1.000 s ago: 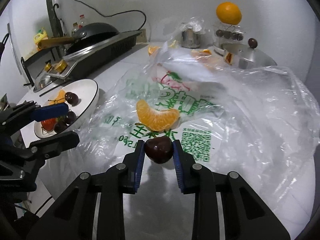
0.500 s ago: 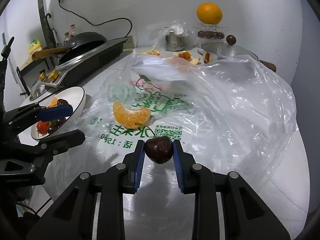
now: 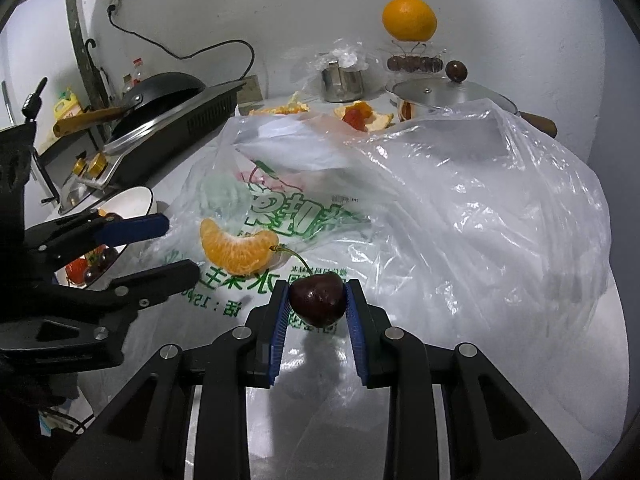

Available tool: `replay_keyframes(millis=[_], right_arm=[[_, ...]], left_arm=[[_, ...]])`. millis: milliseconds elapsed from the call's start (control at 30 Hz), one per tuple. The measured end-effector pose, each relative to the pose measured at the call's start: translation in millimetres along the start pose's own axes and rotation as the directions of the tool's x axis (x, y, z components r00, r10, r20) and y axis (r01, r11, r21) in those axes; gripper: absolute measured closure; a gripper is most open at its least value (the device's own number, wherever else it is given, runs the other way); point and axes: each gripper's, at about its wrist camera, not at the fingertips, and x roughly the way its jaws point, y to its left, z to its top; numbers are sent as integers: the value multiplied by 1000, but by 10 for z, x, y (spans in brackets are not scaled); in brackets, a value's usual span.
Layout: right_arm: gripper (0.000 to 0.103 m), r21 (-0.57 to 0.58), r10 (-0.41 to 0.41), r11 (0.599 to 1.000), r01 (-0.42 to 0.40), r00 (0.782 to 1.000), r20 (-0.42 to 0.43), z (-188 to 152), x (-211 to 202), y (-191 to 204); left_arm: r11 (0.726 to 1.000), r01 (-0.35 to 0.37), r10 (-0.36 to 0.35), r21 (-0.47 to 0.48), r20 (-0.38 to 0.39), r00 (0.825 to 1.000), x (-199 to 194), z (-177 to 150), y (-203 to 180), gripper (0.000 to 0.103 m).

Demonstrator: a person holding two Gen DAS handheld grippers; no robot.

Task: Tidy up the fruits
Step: 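Grasp a cherry with the right tool while the left tool grasps an orange segment, then lift the cherry and orange segment and carry them toward the white plate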

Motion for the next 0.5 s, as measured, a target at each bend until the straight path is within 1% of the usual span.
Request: replay_keyframes(millis=[367, 500], right_arm=[[73, 25, 8, 1000, -8, 1000, 3, 27, 51, -106], [73, 33, 10, 999, -10, 1000, 5, 30, 56, -133]], left_arm=[[1000, -1, 2, 13, -49, 999, 350, 105, -32, 42], [1000, 15, -14, 22, -54, 998, 402, 121, -46, 42]])
